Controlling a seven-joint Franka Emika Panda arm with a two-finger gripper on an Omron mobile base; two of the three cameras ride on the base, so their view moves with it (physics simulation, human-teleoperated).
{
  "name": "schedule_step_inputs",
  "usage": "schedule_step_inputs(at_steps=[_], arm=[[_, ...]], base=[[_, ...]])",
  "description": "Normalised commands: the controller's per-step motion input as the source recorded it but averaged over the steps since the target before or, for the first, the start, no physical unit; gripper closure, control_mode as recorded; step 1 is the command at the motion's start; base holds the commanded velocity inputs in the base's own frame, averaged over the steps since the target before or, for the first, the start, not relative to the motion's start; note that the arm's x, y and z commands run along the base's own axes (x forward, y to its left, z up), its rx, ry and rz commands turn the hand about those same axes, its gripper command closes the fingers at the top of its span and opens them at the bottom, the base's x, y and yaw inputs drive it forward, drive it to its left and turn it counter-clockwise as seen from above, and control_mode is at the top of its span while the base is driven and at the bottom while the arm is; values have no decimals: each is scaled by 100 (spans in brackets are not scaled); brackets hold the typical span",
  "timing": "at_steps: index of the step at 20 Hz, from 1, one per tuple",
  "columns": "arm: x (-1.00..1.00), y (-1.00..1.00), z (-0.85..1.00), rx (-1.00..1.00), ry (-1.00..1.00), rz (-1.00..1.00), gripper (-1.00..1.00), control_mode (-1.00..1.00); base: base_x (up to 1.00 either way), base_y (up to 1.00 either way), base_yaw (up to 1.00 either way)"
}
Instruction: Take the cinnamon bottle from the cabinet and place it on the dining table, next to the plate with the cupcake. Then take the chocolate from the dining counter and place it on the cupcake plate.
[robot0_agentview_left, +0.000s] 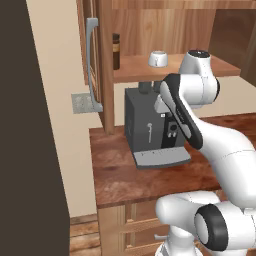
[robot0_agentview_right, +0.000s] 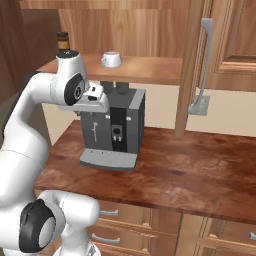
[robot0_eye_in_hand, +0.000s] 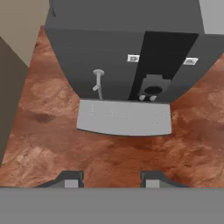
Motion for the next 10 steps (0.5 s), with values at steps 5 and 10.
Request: schedule_step_inputs(at_steps=[5, 10], arm=[[-6, 3, 4, -1, -2, 1, -100, -100], [-10, 27, 20, -3, -19, 21, -100, -100]], base=[[0, 0, 0], [0, 0, 0]])
